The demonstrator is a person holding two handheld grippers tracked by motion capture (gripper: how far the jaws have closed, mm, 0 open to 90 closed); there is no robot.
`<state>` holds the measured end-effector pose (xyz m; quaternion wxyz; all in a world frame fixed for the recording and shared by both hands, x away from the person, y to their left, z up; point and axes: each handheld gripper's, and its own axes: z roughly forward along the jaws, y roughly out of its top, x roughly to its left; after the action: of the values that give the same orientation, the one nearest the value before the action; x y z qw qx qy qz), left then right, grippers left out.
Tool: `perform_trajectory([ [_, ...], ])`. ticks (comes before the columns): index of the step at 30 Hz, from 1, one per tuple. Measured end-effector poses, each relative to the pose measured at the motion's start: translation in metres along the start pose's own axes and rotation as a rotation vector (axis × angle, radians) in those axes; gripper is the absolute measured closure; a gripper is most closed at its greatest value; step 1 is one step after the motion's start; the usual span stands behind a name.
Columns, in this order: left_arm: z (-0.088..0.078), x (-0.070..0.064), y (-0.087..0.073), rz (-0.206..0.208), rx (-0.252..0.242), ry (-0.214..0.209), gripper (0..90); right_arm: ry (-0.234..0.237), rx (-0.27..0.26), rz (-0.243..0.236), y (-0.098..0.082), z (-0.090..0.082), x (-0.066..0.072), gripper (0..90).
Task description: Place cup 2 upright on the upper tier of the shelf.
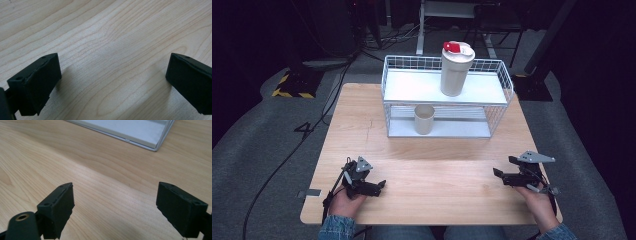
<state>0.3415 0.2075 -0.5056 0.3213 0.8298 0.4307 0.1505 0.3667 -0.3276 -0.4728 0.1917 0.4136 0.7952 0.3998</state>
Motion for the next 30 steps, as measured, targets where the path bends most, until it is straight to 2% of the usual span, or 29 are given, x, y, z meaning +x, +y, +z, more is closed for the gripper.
perform_trajectory([
  [5, 0.0, 0.0, 0.0, 0.003, 0.001, 0.001, 0.6, -0.019, 0.029, -0.011, -0.009, 0.006, 0.003, 15.1],
  [12, 0.0, 0.0, 0.0, 0.0, 0.0, 0.0, 0.6, -0.036, 0.058, 0.0, -0.017, 0.013, 0.003, 14.8],
  [17, 0.0, 0.0, 0.0, 0.004, 0.001, 0.001, 0.6, -0.038, 0.115, 0.016, -0.02, 0.02, 0.0, 14.1],
  [20, 0.0, 0.0, 0.0, 0.003, 0.0, 0.0, 0.6, -0.058, 0.114, 0.007, -0.021, 0.023, 0.001, 12.9],
  [22, 0.0, 0.0, 0.0, 0.004, 0.0, 0.001, 0.6, -0.06, 0.1, 0.005, -0.022, 0.024, 0.001, 11.0],
  [30, 0.0, 0.0, 0.0, 0.0, 0.0, 0.0, 0.6, -0.071, 0.109, 0.015, -0.022, 0.025, 0.0, 7.6],
])
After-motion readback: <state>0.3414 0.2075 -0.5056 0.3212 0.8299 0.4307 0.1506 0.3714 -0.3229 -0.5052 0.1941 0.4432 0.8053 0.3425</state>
